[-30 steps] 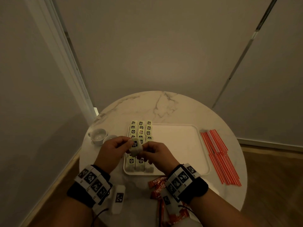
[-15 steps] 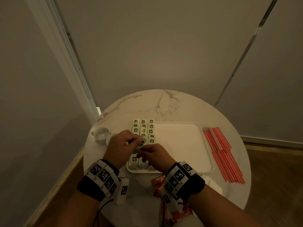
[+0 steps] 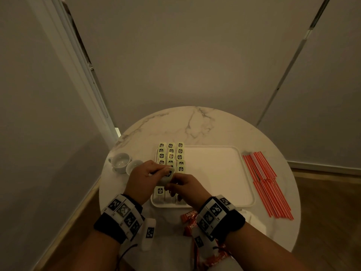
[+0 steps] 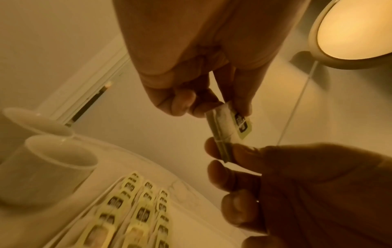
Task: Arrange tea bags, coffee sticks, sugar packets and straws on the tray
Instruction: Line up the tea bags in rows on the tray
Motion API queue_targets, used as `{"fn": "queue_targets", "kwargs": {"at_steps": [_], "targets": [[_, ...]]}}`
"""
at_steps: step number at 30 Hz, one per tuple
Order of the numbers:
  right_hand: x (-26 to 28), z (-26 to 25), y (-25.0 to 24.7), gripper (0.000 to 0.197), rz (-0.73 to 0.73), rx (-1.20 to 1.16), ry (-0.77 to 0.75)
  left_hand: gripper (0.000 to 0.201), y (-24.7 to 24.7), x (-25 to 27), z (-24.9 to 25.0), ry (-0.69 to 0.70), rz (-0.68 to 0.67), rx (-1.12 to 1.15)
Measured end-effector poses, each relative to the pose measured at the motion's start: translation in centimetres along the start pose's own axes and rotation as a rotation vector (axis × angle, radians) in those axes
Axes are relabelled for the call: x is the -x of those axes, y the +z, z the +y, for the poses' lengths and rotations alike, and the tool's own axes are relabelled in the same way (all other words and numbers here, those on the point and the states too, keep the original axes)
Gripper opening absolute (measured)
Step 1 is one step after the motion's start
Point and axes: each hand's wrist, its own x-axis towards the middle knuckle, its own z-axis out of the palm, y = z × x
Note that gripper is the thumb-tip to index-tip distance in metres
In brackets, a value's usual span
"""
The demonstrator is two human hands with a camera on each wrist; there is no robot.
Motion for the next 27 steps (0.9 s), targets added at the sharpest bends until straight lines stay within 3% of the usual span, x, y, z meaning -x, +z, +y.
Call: {"fn": "queue_targets", "kwargs": {"at_steps": [5,11,15,21,27], "targets": [[-0.5,1.9,-0.2,0.007,0.095,0.134,0.035,0.011,0.5,0.3,-3.6,-0.188,0.002,0.124],[-1.6,6.1,1.1,0.014,0.156,0.221,0.283,0.026,2.3,2.1,-8.1,-0.348,-0.09,0.027],[-2.2,7.5,2.2,0.021,0.16,0.31,0.394,0.018,3.4,3.2,-9.4,-0.422,-0.073,-0.064],[-2.8,7.8,2.8,0.02,0.186,0.33,0.438,0.026,3.7,3.6,-10.9,-0.369,-0.22,-0.286],[-3.2,7.8,3.0,0.018,0.181,0.294,0.486,0.029,3.6,3.6,-11.3,-0.273,-0.254,-0.351]]}}
